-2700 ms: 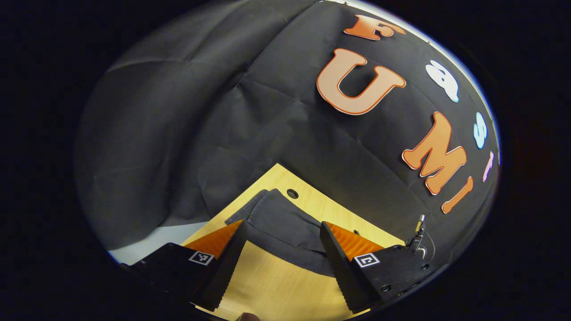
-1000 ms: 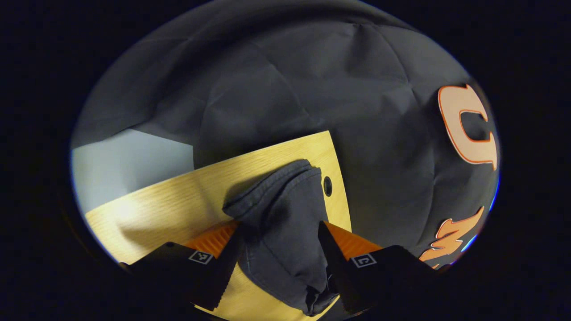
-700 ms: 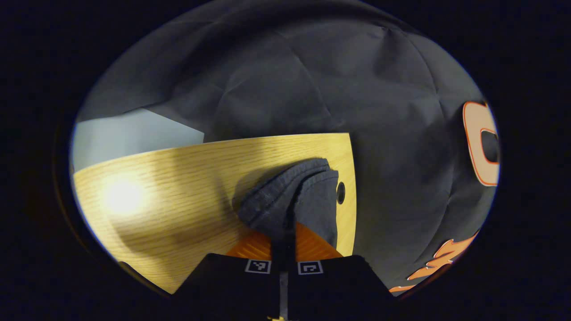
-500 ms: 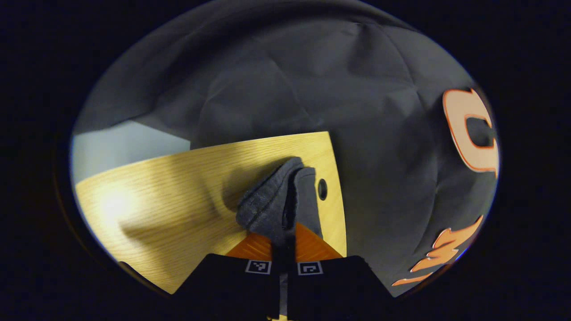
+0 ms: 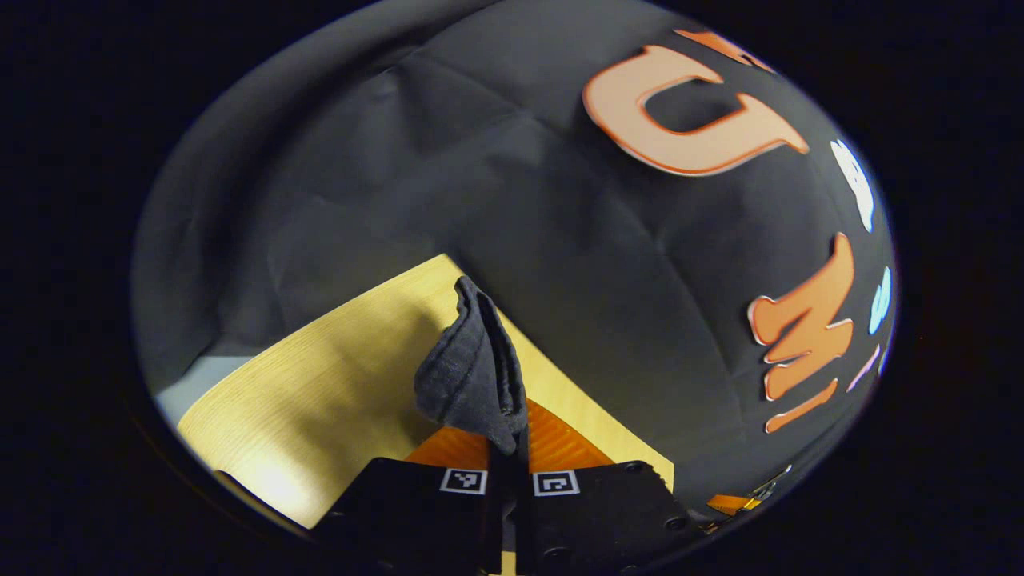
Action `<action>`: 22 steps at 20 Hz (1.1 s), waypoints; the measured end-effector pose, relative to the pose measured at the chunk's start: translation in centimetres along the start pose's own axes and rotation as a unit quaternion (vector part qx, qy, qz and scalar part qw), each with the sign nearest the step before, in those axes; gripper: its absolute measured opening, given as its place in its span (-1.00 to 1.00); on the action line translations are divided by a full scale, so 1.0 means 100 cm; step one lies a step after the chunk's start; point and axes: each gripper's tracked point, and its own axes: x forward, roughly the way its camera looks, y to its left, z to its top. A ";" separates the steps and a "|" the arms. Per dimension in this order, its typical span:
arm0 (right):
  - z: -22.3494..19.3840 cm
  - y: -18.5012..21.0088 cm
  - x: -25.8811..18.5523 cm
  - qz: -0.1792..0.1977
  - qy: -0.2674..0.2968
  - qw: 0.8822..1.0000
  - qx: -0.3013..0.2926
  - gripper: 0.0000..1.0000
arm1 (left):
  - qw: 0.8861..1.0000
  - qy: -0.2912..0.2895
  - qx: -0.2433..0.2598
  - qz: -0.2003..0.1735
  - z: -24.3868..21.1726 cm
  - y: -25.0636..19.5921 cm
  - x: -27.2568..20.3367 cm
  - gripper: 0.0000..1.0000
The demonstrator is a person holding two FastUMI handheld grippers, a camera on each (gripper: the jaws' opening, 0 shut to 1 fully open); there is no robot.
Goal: Grasp the waist and the cuffs of the jeans and fold them to make the two legs overlap; first hold the waist and fold one-third of the jeans toward the cuffs, then hold the cuffs and fold the remaining one-third in the same direction to finish folding.
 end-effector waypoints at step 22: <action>0.079 -0.154 -0.148 -0.067 -0.074 0.995 0.000 0.96 | 0.908 0.149 0.390 -0.028 -0.350 -0.259 0.039 -0.87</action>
